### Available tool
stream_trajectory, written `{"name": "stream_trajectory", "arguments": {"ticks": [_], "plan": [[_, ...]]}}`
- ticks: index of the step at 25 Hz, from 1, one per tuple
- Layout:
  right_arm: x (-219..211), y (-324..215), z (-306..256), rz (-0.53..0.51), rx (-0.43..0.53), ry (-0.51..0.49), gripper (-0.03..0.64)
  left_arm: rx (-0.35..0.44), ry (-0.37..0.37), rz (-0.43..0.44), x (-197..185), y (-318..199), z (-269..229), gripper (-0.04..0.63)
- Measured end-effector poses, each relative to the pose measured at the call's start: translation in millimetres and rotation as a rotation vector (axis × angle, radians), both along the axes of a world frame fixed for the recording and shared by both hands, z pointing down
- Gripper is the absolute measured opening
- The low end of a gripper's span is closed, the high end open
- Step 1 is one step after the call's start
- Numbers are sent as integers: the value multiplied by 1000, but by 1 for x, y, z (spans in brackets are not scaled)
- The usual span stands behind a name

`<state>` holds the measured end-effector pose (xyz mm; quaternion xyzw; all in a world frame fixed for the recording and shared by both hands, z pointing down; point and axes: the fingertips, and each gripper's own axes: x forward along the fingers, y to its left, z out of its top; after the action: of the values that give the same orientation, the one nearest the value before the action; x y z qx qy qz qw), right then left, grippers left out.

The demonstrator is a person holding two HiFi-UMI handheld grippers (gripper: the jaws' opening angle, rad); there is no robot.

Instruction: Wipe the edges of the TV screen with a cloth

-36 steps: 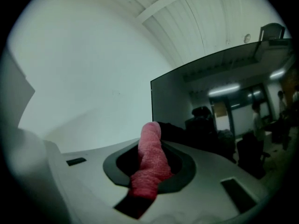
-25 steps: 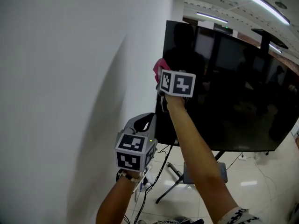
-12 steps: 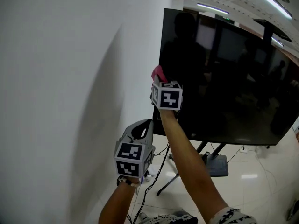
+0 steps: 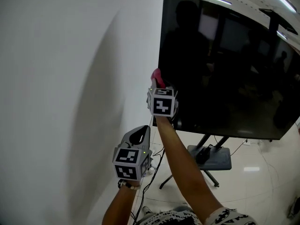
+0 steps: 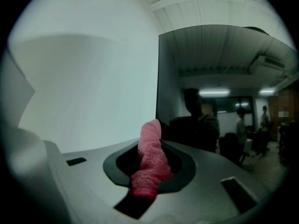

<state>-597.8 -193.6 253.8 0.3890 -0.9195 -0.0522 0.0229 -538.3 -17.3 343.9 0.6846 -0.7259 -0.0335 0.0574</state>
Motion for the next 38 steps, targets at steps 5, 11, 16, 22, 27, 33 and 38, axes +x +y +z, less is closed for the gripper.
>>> {"name": "stream_trajectory", "arguments": {"ticks": [5, 11, 16, 22, 27, 33, 38], "plan": [[0, -2, 23, 18, 1, 21, 77, -26, 18, 2, -2, -2, 18, 0], [3, -2, 71, 28, -43, 27, 77, -55, 29, -21, -2, 3, 39, 2], [2, -1, 101, 29, -87, 25, 77, -83, 43, -52, -16, 3, 53, 2], [6, -5, 147, 38, -147, 38, 77, -139, 71, -85, -23, -5, 91, 1], [7, -7, 203, 56, -223, 60, 77, -205, 103, -101, -26, -5, 133, 2], [8, -8, 254, 78, -271, 91, 77, -261, 144, -115, -27, 2, 164, 2], [16, -10, 292, 108, -308, 124, 77, -301, 170, -106, -17, 7, 181, 1]]}}
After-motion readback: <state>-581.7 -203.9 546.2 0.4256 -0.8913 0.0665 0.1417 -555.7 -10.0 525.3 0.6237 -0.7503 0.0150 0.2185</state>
